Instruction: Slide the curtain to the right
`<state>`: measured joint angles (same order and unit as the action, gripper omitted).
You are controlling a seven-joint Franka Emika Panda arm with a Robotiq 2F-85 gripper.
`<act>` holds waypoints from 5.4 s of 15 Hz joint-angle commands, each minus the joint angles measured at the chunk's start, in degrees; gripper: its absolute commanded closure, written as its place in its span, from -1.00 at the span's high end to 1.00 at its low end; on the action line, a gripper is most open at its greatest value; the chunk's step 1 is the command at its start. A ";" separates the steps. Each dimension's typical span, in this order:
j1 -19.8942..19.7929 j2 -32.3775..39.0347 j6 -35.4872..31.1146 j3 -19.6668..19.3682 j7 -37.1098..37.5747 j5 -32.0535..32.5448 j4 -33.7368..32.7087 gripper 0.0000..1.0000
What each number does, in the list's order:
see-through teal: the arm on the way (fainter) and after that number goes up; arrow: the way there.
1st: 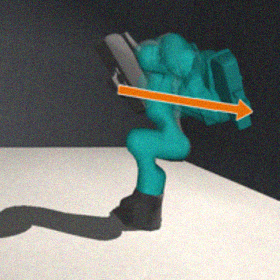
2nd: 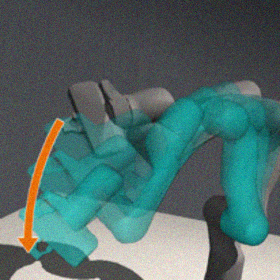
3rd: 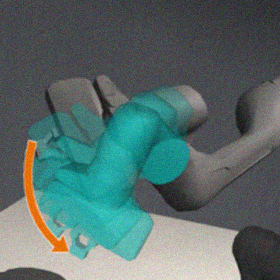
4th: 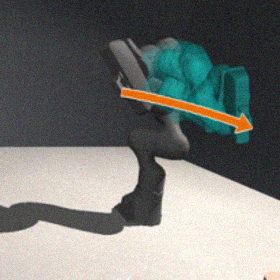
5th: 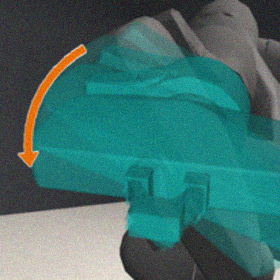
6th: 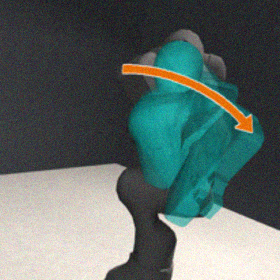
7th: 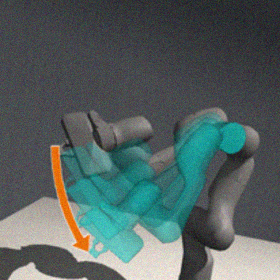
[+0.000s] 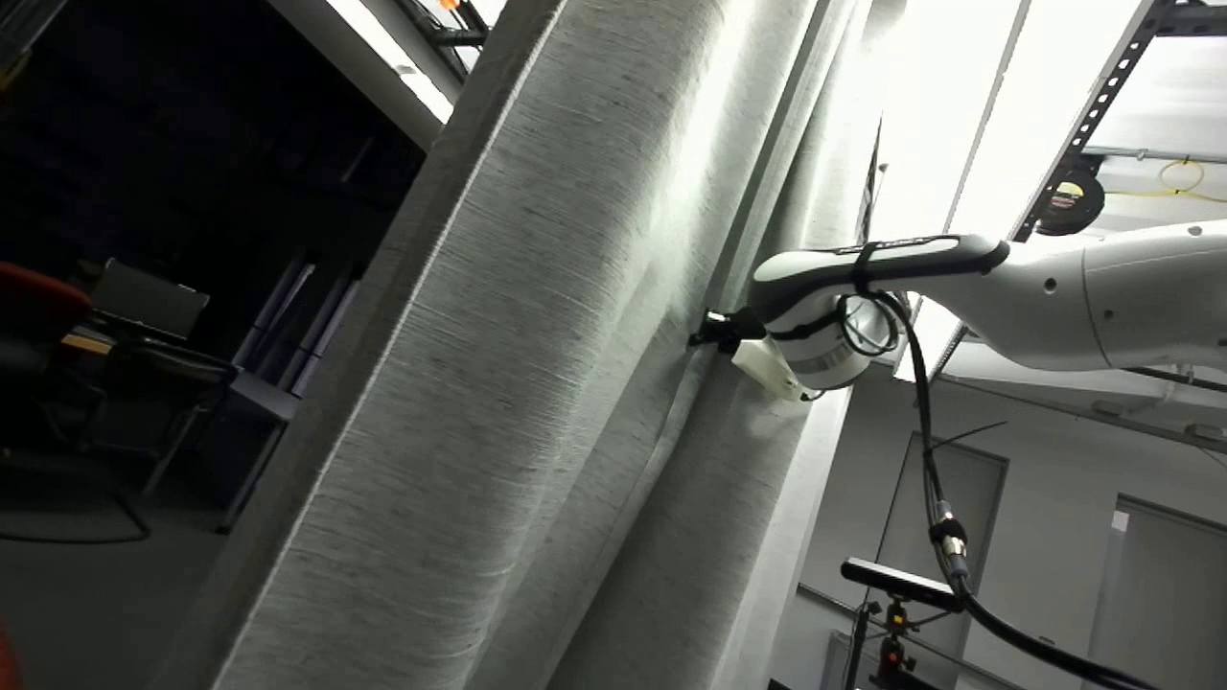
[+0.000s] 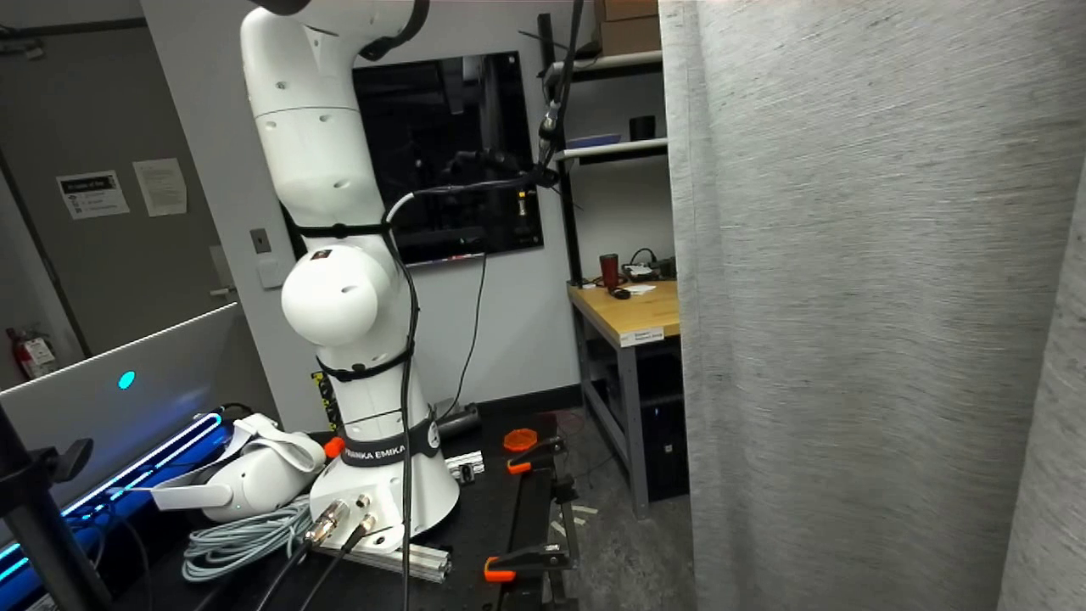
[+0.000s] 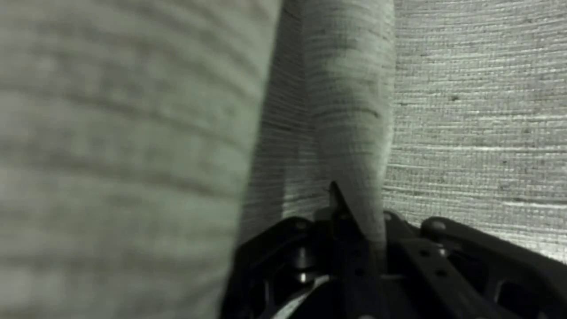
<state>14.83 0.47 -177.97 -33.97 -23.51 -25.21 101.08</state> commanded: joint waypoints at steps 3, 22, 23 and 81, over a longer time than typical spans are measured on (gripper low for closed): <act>-6.13 7.97 -5.08 -5.78 -1.45 -0.61 -1.89 -0.99; -12.44 11.84 -12.56 5.87 1.39 3.40 2.11 -0.99; -12.85 10.48 -12.91 8.30 1.51 3.70 3.24 -0.99; -3.72 -33.05 53.20 25.75 -3.85 3.07 28.27 1.00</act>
<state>11.37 -32.64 -124.92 -8.42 -27.29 -22.01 129.46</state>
